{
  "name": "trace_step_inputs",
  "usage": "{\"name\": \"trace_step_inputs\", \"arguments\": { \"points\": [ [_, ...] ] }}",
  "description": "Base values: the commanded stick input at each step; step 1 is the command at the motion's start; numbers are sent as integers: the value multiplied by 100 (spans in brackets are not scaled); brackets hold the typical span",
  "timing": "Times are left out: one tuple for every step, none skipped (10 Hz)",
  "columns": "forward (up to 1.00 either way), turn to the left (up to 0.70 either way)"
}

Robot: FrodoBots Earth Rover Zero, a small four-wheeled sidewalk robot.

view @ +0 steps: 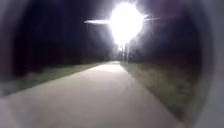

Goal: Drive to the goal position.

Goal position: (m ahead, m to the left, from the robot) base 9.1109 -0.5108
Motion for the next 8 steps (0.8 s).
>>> {"name": "trace_step_inputs", "arguments": {
  "points": [
    [100, 0],
    [100, 0],
    [100, 0],
    [100, 0],
    [100, 0],
    [100, 0],
    [100, 0],
    [100, 0]
  ]
}}
